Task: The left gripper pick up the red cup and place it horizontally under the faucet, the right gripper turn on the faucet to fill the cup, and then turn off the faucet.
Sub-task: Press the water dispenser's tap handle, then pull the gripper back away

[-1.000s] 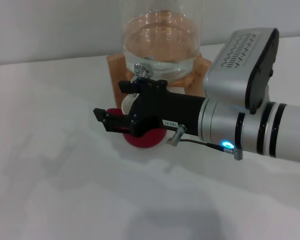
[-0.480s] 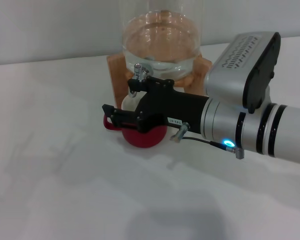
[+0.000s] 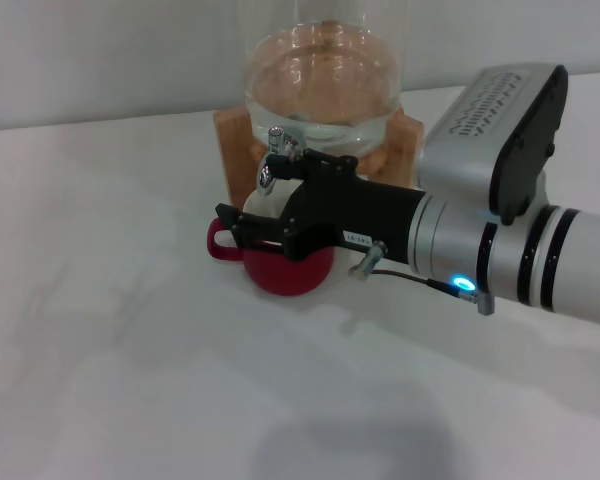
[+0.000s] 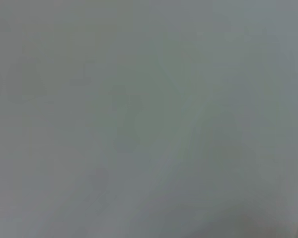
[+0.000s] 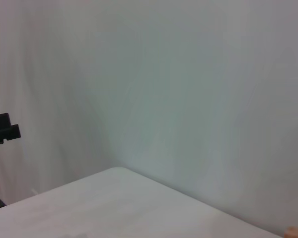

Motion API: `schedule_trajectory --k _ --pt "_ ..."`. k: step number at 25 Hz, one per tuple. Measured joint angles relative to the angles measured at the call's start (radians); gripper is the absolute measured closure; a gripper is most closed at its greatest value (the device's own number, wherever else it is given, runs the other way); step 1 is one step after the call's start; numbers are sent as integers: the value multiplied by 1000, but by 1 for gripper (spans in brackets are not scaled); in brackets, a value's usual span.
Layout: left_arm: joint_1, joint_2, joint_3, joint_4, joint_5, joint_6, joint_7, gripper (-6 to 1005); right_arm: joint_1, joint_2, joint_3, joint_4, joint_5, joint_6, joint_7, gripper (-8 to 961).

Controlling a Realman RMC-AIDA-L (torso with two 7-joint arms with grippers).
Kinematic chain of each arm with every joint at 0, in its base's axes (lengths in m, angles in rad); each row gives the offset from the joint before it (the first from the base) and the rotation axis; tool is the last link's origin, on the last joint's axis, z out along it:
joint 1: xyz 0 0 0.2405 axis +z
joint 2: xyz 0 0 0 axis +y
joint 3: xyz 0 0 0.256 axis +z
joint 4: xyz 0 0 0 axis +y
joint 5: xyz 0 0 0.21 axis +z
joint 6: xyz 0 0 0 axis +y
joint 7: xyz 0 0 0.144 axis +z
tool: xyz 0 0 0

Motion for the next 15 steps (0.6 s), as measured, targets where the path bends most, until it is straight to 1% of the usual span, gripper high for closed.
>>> schedule_trajectory --k 15 --pt "0 1 0 6 0 -2 0 153 -15 -3 38 -3 -1 9 -1 159"
